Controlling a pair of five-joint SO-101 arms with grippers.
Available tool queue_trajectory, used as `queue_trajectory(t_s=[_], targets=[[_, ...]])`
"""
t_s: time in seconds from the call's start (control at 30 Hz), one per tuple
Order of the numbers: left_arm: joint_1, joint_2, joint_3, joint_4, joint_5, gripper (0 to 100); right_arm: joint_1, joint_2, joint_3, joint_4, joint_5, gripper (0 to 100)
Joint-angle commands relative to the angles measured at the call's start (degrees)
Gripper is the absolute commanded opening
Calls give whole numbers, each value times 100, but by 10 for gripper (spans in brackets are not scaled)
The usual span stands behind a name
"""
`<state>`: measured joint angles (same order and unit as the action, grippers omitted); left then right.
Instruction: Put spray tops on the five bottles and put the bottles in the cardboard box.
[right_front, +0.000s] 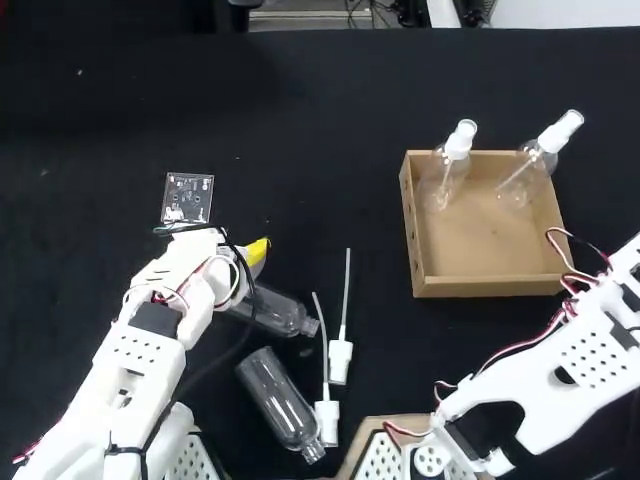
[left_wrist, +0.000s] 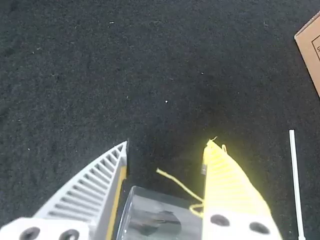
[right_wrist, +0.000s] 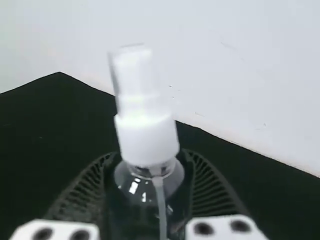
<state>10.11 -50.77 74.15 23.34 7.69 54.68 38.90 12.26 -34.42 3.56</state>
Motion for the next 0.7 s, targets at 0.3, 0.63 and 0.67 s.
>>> queue_trajectory(t_s=[0.3,0.63,0.67], targets=[[31,-35,-66,-123,0,227,-88,-444,242,53,44,211],[31,-35,-66,-123,0,227,-9,-462,215,-9,35,31],[31,-35,-66,-123,0,227,53,-488,207,-9,0,5]])
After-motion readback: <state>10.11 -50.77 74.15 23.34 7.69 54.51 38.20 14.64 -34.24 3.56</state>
